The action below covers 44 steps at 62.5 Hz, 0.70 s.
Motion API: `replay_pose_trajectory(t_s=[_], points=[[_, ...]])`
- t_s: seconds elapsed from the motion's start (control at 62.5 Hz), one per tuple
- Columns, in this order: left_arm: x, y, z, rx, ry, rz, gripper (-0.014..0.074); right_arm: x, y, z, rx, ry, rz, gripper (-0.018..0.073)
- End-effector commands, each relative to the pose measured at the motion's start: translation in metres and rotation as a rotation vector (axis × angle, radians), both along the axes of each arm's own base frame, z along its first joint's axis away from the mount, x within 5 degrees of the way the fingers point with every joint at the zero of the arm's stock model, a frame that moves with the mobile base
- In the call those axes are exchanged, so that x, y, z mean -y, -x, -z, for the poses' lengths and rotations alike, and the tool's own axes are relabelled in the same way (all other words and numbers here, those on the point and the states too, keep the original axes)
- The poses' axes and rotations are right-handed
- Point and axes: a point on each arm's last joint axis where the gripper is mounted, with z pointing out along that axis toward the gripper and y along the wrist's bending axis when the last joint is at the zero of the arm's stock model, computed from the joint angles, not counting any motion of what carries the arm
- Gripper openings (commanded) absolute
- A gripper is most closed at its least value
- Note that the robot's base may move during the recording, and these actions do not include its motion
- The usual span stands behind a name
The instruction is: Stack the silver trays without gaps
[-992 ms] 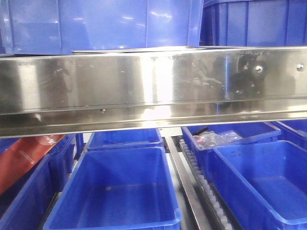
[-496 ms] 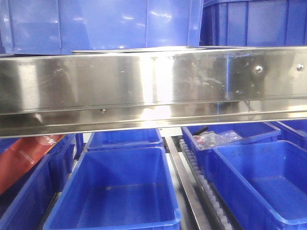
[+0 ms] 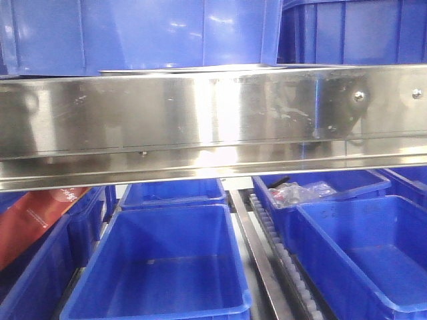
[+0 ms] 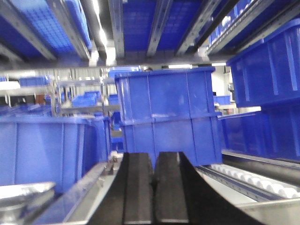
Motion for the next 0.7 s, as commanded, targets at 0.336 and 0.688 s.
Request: replay_pose_trajectory(t_s=[0.336,0.688], points=[[-0.002,0.033,-0.086,-0.312,-0.035,0.016,-0.0008,-0.009,0.024,-0.087,-0.283,-0.050,-0.075,-0.0079],[0.011,-0.039,-0.161,-0.717,-0.043,0.085,-0.0010,-0.014,-0.043,-0.172,-0.708,-0.070,-0.209,-0.0079]])
